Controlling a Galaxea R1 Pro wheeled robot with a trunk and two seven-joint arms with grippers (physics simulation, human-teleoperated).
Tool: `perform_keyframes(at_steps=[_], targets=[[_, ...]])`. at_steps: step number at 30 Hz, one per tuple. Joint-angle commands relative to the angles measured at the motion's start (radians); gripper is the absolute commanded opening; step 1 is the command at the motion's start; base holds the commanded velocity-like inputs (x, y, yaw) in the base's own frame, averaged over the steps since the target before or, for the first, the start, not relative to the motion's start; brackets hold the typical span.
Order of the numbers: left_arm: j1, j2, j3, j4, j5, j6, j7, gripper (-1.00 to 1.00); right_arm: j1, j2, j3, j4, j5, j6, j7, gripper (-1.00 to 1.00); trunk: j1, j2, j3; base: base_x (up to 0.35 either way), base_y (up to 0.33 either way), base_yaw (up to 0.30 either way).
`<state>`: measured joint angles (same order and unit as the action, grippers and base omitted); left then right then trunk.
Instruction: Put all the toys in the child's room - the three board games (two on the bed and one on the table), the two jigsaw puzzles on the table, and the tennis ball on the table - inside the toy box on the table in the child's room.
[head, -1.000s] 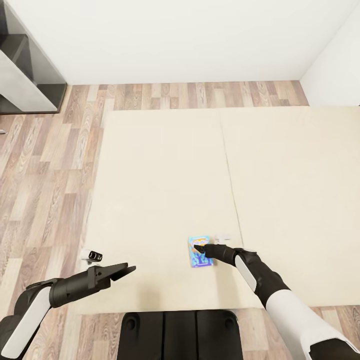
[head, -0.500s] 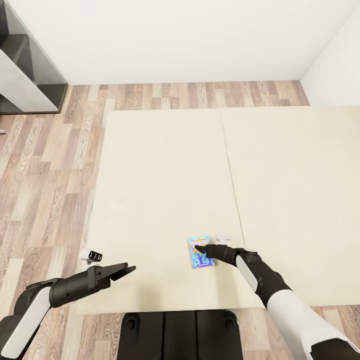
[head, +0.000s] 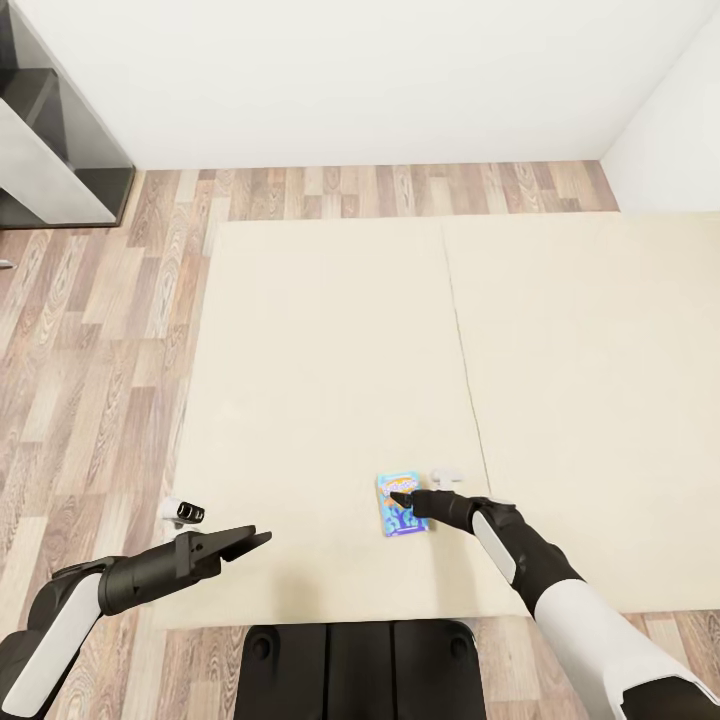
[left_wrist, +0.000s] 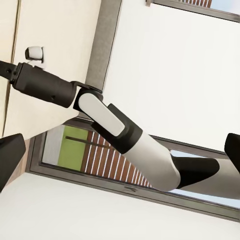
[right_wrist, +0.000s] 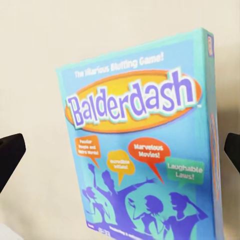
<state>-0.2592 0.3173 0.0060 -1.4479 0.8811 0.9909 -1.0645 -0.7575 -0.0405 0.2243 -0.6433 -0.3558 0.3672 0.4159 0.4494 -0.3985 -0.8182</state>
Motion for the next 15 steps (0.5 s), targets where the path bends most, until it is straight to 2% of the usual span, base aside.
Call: perform_keyframes(at_steps=[1,15], targets=[[0.0,0.0,0.0,0.0,0.001,0.005,-0.002,1.0,0.0,-0.001,0.004,-0.001,-0.008,0.005,-0.001,1.0,0.001,-0.001,-0.001,0.0,0.0,0.0],[0.0,0.0,0.0,0.0,0.001,0.005,-0.002,1.0,0.0,0.003,0.004,0.002,-0.008,0.004,-0.001,1.0,0.001,-0.001,-0.001,0.0,0.0,0.0]])
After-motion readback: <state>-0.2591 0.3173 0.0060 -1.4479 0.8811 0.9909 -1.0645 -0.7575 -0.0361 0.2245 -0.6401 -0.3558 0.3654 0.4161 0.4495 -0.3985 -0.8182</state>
